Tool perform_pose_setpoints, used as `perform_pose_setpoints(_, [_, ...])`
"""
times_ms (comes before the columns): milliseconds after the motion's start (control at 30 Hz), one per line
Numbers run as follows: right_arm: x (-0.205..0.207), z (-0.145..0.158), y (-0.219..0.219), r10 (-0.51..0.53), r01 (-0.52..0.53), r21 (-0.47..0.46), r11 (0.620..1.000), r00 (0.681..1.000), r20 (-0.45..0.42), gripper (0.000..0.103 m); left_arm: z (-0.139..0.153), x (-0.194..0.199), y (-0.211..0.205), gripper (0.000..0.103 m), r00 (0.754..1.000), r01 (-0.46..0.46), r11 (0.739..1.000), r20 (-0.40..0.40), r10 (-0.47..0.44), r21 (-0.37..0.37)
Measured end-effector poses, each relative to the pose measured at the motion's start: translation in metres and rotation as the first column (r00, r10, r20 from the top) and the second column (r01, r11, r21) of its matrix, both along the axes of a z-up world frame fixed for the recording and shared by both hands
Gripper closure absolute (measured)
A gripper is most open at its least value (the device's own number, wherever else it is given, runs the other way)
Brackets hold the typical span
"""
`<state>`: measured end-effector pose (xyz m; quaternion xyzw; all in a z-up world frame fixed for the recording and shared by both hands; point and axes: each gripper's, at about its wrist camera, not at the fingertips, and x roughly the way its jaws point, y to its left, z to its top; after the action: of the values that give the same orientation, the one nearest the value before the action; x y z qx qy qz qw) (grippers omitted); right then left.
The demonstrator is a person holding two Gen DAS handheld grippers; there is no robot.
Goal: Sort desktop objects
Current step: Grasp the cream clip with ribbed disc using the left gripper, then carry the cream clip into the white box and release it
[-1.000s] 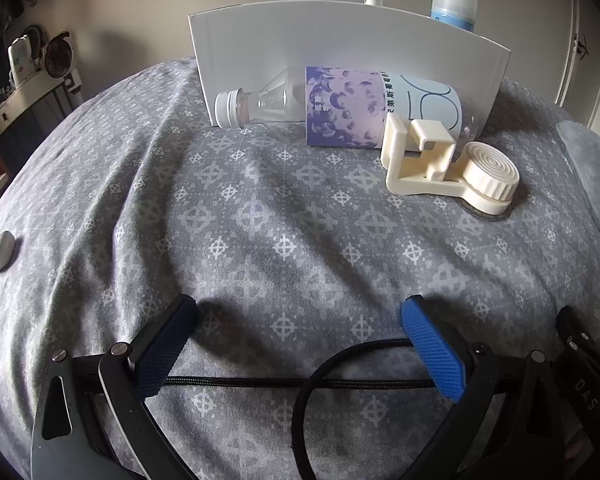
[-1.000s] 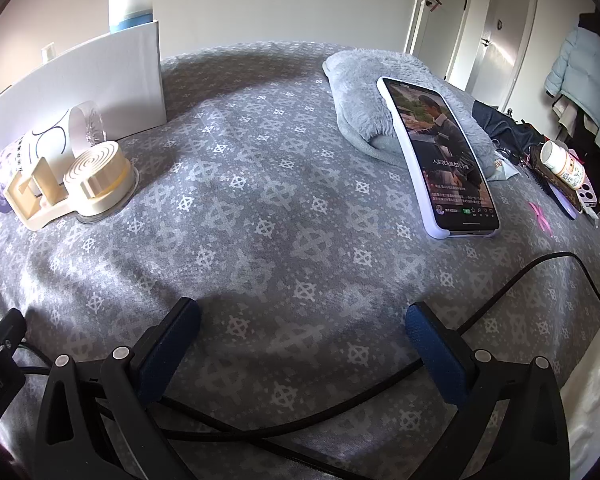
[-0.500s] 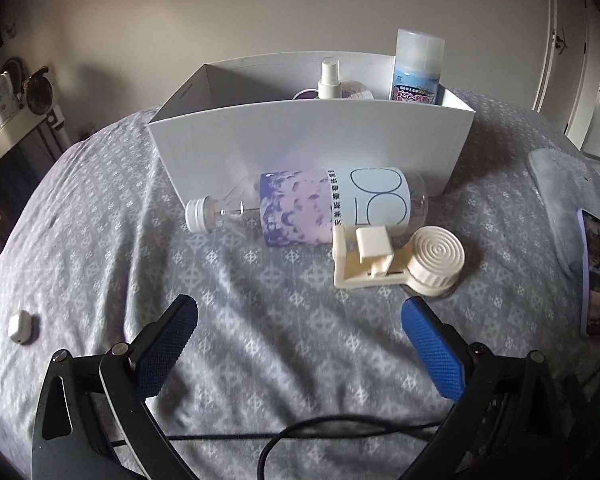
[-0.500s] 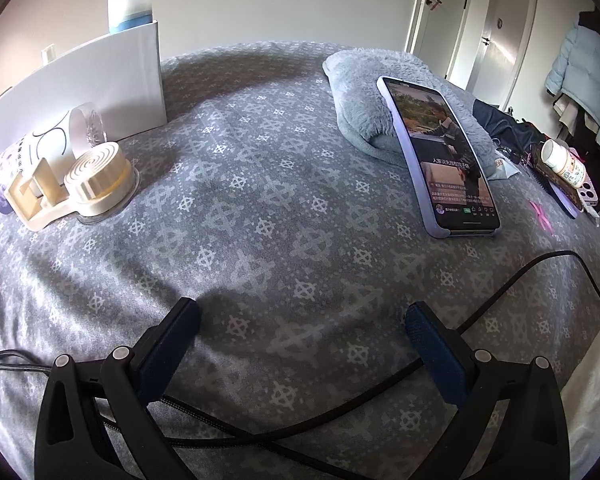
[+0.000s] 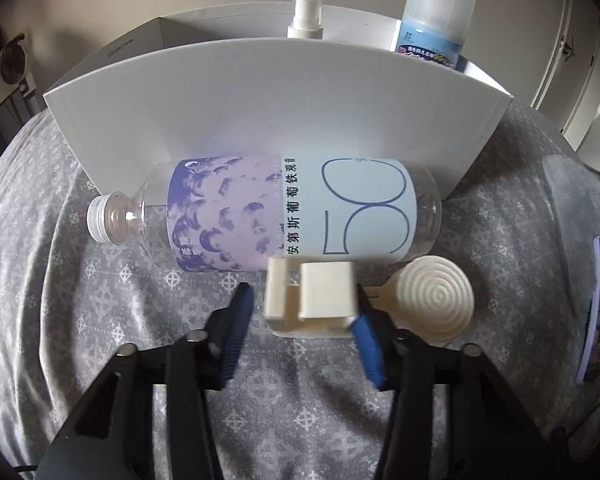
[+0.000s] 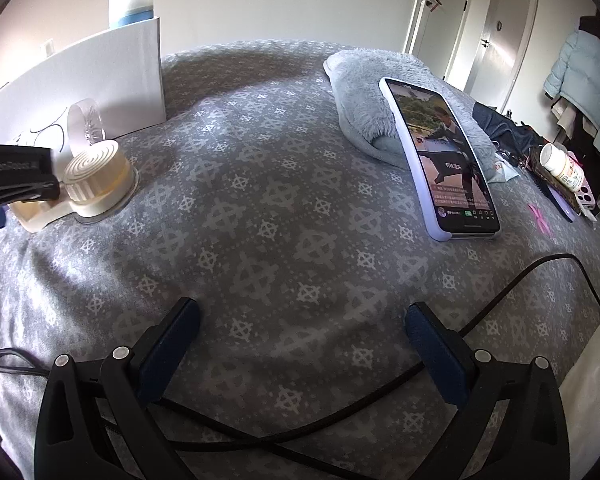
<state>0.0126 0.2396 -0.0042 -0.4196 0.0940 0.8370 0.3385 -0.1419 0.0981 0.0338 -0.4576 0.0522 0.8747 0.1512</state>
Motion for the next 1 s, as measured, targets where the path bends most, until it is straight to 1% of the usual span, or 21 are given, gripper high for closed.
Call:
perform_pose_setpoints(33, [0.000,0.000,0.000,0.000,0.000,0.000,1.000,1.000,0.000,0.000,0.004,0.005,0.002,0.068,1.000,0.004,0.999,-0.027,-0.005,-0.033])
perform_pose_setpoints(100, [0.000,0.000,0.000,0.000,0.000,-0.001,1.000,1.000,-0.001,0.000,0.016,0.018,0.002,0.068,0.995,0.027,0.997,-0.097,-0.034,-0.069])
perform_pose_setpoints(200, [0.000,0.000,0.000,0.001,-0.001,-0.002,1.000,1.000,-0.002,0.000,0.036,0.039,-0.003,0.068,0.981,0.057,0.994,-0.180,-0.073,-0.094])
perform_pose_setpoints(267, [0.001,0.000,0.001,0.001,-0.001,-0.005,1.000,1.000,-0.005,0.000,0.050,0.050,-0.008,0.068,0.971,0.070,0.992,-0.220,-0.092,-0.107])
perform_pose_setpoints(400, [0.001,0.000,0.001,0.003,-0.003,-0.010,1.000,1.000,-0.011,0.000,0.074,0.057,-0.019,0.068,0.957,0.084,0.988,-0.265,-0.117,-0.131])
perform_pose_setpoints(467, [0.002,0.000,0.001,0.004,-0.004,-0.013,1.000,1.000,-0.015,0.000,0.087,0.055,-0.024,0.068,0.950,0.080,0.989,-0.291,-0.114,-0.125])
perform_pose_setpoints(567, [0.003,0.001,0.001,0.006,-0.006,-0.017,1.000,1.000,-0.020,0.000,0.111,0.054,-0.042,0.068,0.942,0.055,0.996,-0.328,-0.077,-0.076])
perform_pose_setpoints(700, [0.004,0.001,0.001,0.007,-0.007,-0.020,1.000,1.000,-0.024,0.000,0.145,0.031,-0.063,0.068,0.934,-0.013,1.000,-0.358,0.016,0.012])
perform_pose_setpoints(767, [0.004,0.001,0.002,0.007,-0.007,-0.021,1.000,1.000,-0.024,0.000,0.159,0.013,-0.070,0.068,0.927,-0.052,0.998,-0.369,0.064,0.040])
perform_pose_setpoints(867, [0.005,0.001,0.001,0.007,-0.008,-0.024,1.000,1.000,-0.027,0.000,0.168,-0.017,-0.072,0.068,0.920,-0.103,0.993,-0.376,0.115,0.051])
perform_pose_setpoints(1000, [0.005,0.000,0.000,0.008,-0.008,-0.023,1.000,1.000,-0.027,0.000,0.160,-0.058,-0.062,0.068,0.921,-0.148,0.989,-0.360,0.147,0.026])
